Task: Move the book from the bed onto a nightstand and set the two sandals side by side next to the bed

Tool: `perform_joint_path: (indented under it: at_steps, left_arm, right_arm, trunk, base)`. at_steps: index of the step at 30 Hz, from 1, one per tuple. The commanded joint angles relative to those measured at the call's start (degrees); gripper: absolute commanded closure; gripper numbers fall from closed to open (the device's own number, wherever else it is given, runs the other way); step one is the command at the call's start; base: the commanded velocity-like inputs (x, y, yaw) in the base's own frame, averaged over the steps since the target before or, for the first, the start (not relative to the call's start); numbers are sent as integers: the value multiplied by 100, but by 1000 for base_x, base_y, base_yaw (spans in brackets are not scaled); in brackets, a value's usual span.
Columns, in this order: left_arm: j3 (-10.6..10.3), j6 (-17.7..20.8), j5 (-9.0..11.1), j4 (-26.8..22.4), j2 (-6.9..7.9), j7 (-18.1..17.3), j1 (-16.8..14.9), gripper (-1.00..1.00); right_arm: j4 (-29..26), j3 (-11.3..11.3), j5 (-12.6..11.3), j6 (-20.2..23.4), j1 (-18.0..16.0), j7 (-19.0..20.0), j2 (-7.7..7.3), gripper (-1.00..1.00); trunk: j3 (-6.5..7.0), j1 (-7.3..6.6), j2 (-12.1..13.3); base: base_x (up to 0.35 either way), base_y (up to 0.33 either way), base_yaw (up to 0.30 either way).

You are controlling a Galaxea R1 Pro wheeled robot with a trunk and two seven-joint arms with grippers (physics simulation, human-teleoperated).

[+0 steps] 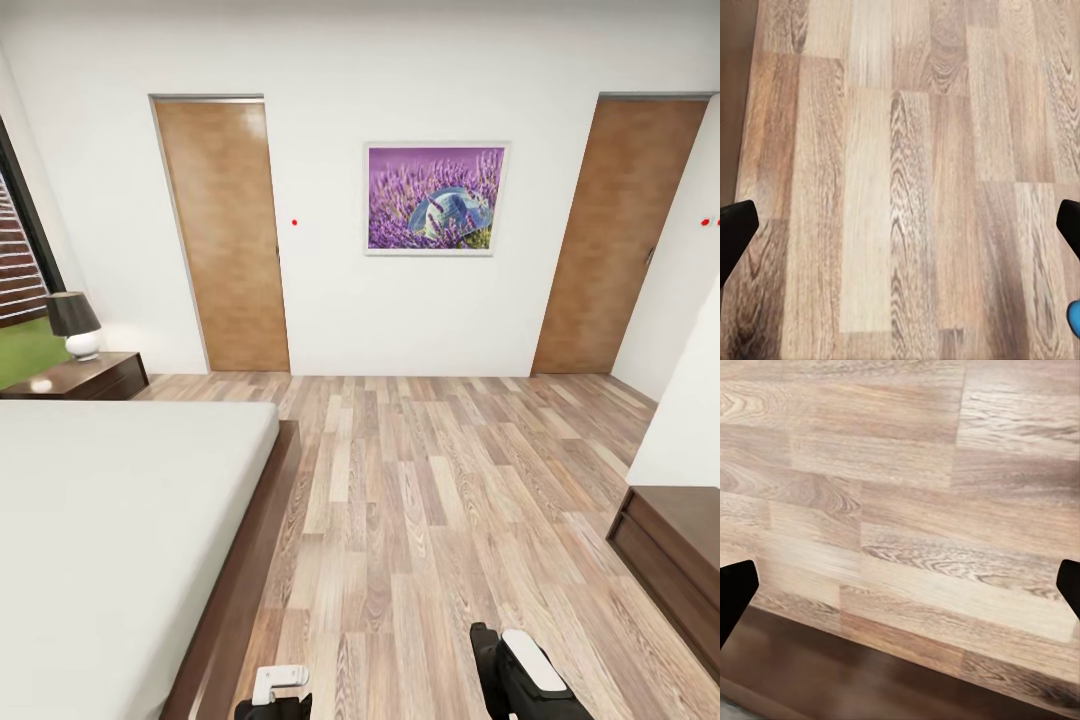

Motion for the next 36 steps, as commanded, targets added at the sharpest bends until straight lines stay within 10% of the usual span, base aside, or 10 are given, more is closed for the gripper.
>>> perform_joint_path:
  at_steps: [1, 36]
  left_arm:
    - [1, 34, 4, -12, -3, -2, -1, -100]
    - [-13, 59, 4, -308, -36, 2, -2, -100]
  right_arm:
    - [-12, -37, 3, 29, -2, -27, 4, -100]
    - [16, -13, 12, 28, 6, 1, 14, -100]
  trunk:
    - [-25, 23, -45]
    - [-653, 791, -1449]
  base:
    - [0, 0, 0]
    - [0, 0, 0]
